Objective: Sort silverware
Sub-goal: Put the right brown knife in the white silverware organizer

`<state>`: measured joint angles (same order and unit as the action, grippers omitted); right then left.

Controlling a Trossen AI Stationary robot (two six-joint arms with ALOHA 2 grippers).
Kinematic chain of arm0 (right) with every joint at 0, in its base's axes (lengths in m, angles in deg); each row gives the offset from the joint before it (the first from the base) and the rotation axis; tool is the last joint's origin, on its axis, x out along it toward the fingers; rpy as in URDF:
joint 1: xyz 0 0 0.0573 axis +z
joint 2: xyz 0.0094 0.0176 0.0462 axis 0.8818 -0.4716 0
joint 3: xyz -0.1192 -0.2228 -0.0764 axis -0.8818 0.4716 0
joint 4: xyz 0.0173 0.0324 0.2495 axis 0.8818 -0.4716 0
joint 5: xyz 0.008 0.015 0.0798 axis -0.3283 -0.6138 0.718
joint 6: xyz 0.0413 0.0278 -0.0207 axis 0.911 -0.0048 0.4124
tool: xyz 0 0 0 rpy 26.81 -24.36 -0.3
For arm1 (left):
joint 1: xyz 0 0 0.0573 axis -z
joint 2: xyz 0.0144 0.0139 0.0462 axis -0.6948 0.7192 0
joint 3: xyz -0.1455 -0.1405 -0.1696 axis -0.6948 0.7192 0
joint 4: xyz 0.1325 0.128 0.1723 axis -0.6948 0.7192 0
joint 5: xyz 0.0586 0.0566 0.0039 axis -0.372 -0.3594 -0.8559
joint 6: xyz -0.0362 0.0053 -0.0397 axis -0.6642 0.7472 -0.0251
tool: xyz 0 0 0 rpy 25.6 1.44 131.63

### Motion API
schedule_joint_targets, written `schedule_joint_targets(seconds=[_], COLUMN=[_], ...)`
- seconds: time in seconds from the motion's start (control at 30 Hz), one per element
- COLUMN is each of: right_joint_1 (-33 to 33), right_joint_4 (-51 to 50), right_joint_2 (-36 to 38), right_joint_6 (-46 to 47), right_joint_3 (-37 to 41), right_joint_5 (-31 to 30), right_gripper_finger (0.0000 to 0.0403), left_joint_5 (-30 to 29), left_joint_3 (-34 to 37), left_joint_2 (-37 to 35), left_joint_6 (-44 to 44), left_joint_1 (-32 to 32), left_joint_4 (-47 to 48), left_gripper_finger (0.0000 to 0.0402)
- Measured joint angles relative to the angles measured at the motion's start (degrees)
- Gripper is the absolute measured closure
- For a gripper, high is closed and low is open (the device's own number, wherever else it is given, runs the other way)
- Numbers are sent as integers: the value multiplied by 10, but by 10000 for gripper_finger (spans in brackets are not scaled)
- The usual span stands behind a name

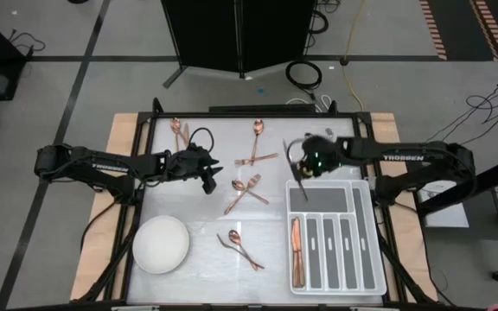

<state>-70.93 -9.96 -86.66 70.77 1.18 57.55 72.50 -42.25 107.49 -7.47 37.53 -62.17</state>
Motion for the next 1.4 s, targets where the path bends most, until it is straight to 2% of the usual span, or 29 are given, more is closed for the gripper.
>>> schedule_joint_targets(seconds=[0.2, 0.37, 0.7, 0.8, 0.9, 1.17, 1.4], right_joint_1=[142, 244, 393, 421, 443, 460, 459], right_joint_4=[8, 38, 165, 166, 125, -66, -49], right_joint_2=[-8, -44, -175, -197, -216, -255, -314], right_joint_6=[116, 241, 497, 554, 604, 669, 674], right_joint_3=[0, 0, 0, -7, -31, -147, -163], right_joint_5=[-82, -141, -172, -175, -189, -186, -114], right_gripper_finger=[387, 387, 387, 387, 387, 387, 387], left_joint_5=[2, 29, 84, 85, 86, 100, 117], left_joint_3=[-24, -36, -35, -31, -12, 0, 0], left_joint_2=[0, 0, 0, 0, 0, 0, 0], left_joint_6=[29, 34, 60, 60, 66, 81, 94], left_joint_1=[0, 9, 40, 54, 67, 80, 89], left_joint_4=[-14, -17, 47, 76, 79, 89, 87], left_gripper_finger=[272, 272, 272, 272, 272, 272, 272])
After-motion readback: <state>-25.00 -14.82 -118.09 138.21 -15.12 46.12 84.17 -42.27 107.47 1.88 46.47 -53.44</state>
